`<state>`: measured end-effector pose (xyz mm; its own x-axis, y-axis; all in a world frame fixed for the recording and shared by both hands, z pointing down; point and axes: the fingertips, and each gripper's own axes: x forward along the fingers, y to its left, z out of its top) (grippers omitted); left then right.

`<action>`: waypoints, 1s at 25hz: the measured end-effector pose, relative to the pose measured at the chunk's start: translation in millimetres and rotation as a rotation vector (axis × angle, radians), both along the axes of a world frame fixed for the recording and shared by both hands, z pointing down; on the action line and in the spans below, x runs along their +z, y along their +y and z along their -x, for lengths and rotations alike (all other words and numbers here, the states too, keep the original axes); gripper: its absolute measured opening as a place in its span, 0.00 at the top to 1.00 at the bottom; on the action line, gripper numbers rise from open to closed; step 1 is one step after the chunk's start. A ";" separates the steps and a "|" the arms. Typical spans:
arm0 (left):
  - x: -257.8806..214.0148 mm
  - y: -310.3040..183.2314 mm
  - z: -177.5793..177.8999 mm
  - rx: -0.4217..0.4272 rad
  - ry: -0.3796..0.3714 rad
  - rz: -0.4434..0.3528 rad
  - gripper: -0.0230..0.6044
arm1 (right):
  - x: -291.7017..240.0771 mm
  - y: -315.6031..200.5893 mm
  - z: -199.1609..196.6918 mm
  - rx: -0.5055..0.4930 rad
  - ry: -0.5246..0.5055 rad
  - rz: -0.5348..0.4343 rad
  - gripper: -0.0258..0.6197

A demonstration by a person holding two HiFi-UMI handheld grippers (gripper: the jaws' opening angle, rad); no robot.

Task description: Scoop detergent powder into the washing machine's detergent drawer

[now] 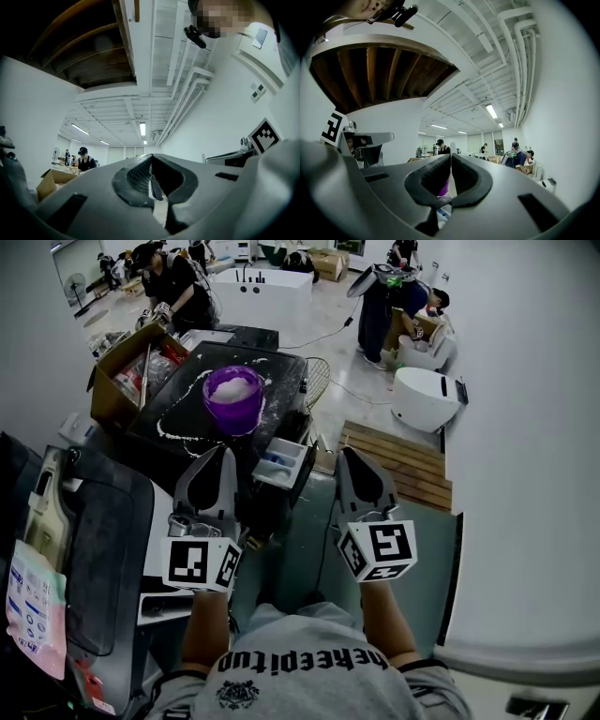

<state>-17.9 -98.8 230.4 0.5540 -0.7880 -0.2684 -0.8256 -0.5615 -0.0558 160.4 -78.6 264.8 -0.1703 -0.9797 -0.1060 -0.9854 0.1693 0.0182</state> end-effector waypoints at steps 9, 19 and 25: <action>-1.3 2.0 2.0 0.002 0.004 -0.001 0.96 | 1.2 -2.9 10.3 -0.028 0.004 -0.005 0.95; 1.9 -5.2 8.6 -0.012 0.003 0.003 0.96 | -3.4 -9.6 17.6 -0.044 0.005 -0.027 0.95; 1.1 -10.8 8.3 -0.019 0.005 0.003 0.96 | -6.4 -15.4 17.5 -0.050 0.008 -0.032 0.95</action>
<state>-26.2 -109.5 231.6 0.5376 -0.7994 -0.2683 -0.8365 -0.5457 -0.0502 142.9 -94.0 258.4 -0.2198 -0.9660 -0.1361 -0.9755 0.2175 0.0319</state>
